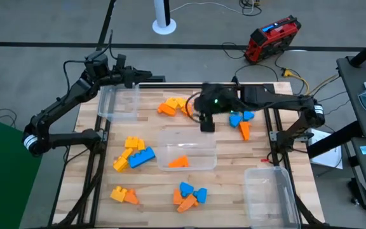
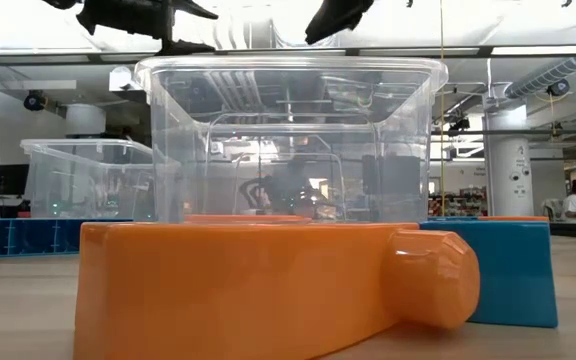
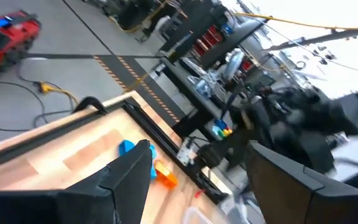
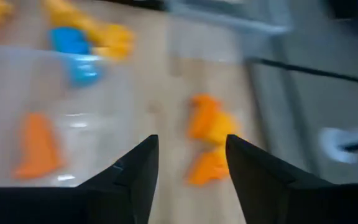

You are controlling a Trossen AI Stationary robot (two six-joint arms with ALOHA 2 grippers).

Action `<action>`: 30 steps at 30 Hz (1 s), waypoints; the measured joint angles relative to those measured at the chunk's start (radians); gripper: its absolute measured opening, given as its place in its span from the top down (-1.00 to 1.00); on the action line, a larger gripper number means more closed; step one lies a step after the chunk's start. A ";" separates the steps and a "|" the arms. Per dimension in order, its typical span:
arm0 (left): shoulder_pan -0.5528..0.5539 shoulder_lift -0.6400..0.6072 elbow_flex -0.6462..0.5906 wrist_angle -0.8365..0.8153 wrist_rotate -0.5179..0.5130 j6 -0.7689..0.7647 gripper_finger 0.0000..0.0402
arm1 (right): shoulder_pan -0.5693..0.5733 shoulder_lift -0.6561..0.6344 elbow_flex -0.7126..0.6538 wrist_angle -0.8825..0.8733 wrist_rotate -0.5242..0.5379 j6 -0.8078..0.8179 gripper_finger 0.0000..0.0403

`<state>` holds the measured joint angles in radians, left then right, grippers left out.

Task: Sort blocks
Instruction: Put the yellow game piece into the top left transparent bin

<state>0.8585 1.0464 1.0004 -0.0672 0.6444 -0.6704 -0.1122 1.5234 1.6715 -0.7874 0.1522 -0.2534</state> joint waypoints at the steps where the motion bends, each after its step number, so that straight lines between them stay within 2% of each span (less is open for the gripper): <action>1: -0.001 -0.002 0.000 -0.001 0.009 -0.004 -0.16 | -0.014 -0.001 0.014 0.000 0.035 -0.013 0.17; 5: -0.002 -0.009 0.000 -0.013 0.025 -0.023 -0.16 | -0.095 -0.002 0.057 0.001 0.053 0.001 0.32; 10: -0.008 -0.030 0.000 -0.110 0.062 -0.062 -0.16 | -0.194 -0.004 0.065 -0.003 -0.017 0.082 0.52; 15: -0.033 -0.069 0.000 -0.326 0.173 -0.114 -0.16 | -0.260 -0.004 0.064 0.000 -0.055 0.124 0.71; 18: -0.059 -0.099 0.000 -0.510 0.265 -0.139 -0.16 | -0.283 -0.004 0.063 0.006 -0.054 0.123 0.79; 20: -0.088 -0.126 0.000 -0.662 0.290 -0.143 -0.16 | -0.296 -0.004 0.063 0.023 -0.055 0.123 0.83; 24: -0.168 -0.181 0.000 -0.972 0.242 -0.124 -0.16 | -0.319 -0.004 0.063 0.041 -0.055 0.105 0.86; 30: -0.317 -0.260 0.000 -1.296 0.048 -0.146 -0.16 | -0.334 -0.004 0.063 0.080 -0.055 0.069 0.86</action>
<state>0.5417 0.7868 1.0000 -1.3631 0.6921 -0.8164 -0.4465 1.5192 1.7344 -0.7075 0.0968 -0.1840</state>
